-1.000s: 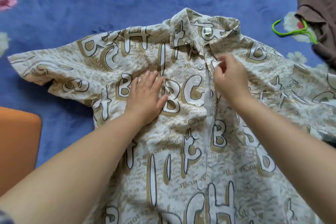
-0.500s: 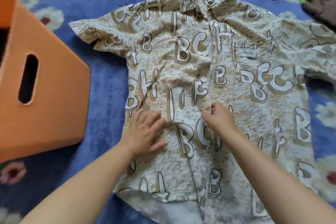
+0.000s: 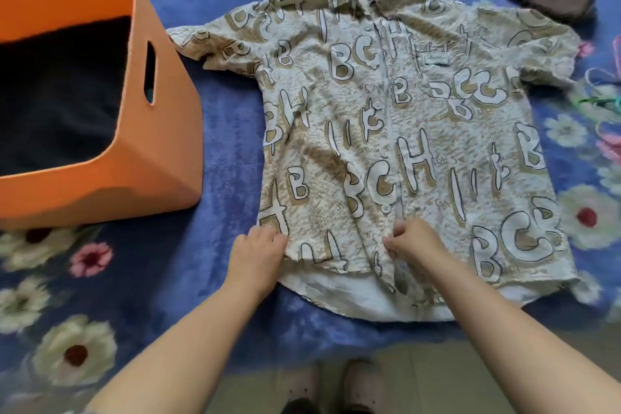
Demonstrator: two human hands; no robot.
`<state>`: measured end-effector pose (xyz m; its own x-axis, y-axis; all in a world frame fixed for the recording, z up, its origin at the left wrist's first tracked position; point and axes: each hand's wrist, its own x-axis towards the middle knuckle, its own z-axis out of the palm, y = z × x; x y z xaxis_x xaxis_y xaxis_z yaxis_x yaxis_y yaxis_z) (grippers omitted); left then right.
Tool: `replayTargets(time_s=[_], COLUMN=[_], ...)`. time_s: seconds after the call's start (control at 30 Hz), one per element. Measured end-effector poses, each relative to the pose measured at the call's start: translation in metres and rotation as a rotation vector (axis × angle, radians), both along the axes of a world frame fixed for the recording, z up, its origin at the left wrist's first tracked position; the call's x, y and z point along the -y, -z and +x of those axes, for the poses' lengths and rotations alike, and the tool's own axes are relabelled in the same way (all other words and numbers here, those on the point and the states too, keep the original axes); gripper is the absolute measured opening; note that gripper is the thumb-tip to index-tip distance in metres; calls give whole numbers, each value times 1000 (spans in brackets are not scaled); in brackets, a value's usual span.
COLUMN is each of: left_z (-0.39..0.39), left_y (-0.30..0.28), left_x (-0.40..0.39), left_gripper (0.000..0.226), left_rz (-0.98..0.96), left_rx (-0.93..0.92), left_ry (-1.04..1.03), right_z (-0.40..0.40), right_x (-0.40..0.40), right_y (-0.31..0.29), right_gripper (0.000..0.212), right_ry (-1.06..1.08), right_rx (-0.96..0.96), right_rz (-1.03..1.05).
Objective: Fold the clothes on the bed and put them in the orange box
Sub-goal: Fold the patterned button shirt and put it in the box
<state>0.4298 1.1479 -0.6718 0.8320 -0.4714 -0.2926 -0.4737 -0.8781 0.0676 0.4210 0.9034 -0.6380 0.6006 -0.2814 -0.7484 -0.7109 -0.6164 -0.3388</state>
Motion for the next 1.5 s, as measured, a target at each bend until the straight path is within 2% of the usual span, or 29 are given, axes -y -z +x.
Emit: replayTargets(time_s=[0.07, 0.1, 0.13, 0.17, 0.23, 0.3, 0.37, 0.4, 0.5, 0.57, 0.63, 0.67, 0.8, 0.87, 0.9, 0.93, 0.97, 1.0, 1.07, 1.13, 1.23, 1.3, 1.43, 1.5], left_z=[1, 3, 2, 2, -3, -11, -21, -27, -32, -33, -33, -35, -36, -34, -32, -27, -25, -22, -22, -24, -19, -14, -17, -25], left_y=[-12, -17, -17, -16, -28, -40, -41, -41, -37, -36, -31, -30, -32, -35, -35, -33, -33, -34, -29, -20, -19, -23, -31, -31], left_x=[-2, -4, -10, -15, -24, -31, -35, -34, -26, -20, -18, -15, -9, -4, 0, 5, 11, 17, 29, 40, 54, 63, 93, 111], left_gripper=[43, 35, 28, 28, 33, 37, 33, 36, 35, 35, 34, 34, 35, 30, 25, 19, 19, 25, 50, 59, 49, 35, 35, 35], left_rz=[66, 38, 28, 49, 10, 111, 140, 219, 276, 285, 334, 351, 422, 370, 279, 164, 78, 20, 69, 195, 201, 126, -34, -101], left_rx=[33, 17, -27, -68, -155, -186, -239, -288, -286, -314, -313, -325, -335, -278, -182, -80, -56, -26, -165, -341, -239, -135, -145, -178], left_ry=[-7, -18, -57, -5, 162, 287, 270, 242, 166, 92, 73, 75, 48, 17, 18, 37, 41, 54, -25, -73, -111, -106, 65, 131], right_z=[-7, -10, -16, -19, -31, -39, -47, -50, -57, -61, -62, -64, -70, -71, -71, -69, -68, -67, -64, -60, -50, -44, -55, -66], right_x=[-1, -1, 1, 5, 14, 25, 33, 34, 29, 25, 23, 24, 16, 13, 12, 11, 11, 13, 19, 25, 32, 46, 85, 98], right_y=[3, 5, 5, 6, 3, 0, -4, -5, -1, 6, 12, 15, 8, 3, 3, 5, 9, 15, 25, 28, 16, 6, 5, 13], right_gripper=[26, 27, 29, 29, 28, 28, 33, 35, 34, 26, 9, 9, 39, 52, 57, 60, 61, 59, 59, 66, 56, 53, 55, 70], right_ry=[84, 128, 156, 162, 76, -58, -136, -164, -244, -265, -245, -240, -342, -506, -589, -657, -723, -776, -838, -861, -755, -711, -948, -1023], right_rx=[99, 158, 210, 234, 205, 121, 83, 72, 38, 50, 61, 61, 72, 203, 260, 279, 261, 223, 137, 92, 224, 315, 282, 325], right_rz=[56, 52, 16, -36, -151, -230, -277, -301, -370, -382, -376, -378, -522, -557, -521, -472, -438, -425, -401, -340, -229, -254, -360, -426])
